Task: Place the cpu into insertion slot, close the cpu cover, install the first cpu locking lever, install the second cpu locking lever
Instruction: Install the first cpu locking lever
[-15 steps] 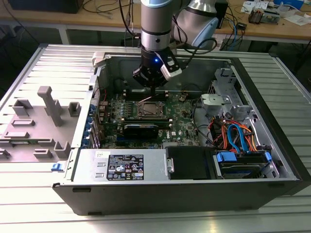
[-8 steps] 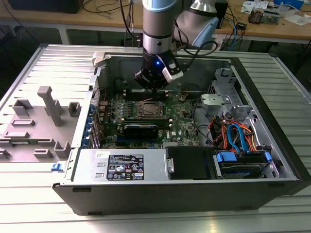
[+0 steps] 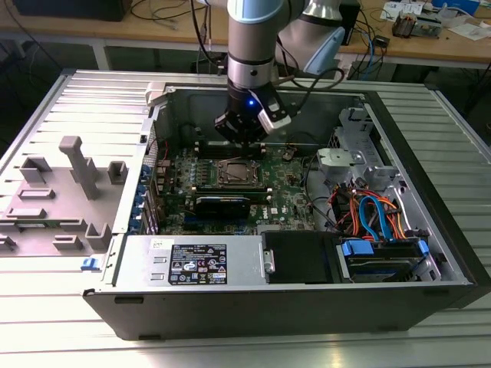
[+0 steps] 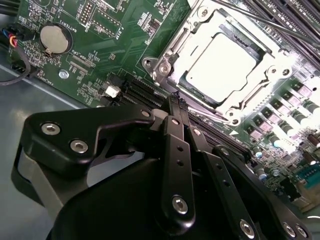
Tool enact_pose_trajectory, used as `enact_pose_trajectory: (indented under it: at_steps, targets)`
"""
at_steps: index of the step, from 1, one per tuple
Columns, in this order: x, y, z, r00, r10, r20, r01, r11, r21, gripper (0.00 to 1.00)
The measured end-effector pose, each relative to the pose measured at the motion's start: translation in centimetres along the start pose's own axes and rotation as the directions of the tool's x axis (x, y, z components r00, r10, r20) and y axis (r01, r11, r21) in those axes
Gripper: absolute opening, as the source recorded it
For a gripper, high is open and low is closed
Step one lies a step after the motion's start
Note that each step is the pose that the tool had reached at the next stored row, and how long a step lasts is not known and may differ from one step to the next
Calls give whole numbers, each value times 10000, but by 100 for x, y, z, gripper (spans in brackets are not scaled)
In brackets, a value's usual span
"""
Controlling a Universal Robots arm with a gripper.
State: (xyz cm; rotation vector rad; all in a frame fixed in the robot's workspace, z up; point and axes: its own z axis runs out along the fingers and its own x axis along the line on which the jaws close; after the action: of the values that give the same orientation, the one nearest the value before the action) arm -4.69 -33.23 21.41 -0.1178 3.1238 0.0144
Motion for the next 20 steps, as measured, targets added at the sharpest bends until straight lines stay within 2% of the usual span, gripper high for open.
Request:
enact_pose_trajectory:
  at_steps: [7,20]
  targets:
    - [-10,-2,82,10000,1,0,-1,10000,1,11]
    - [-15,-6,74,10000,1,-1,-1,10000,2,11]
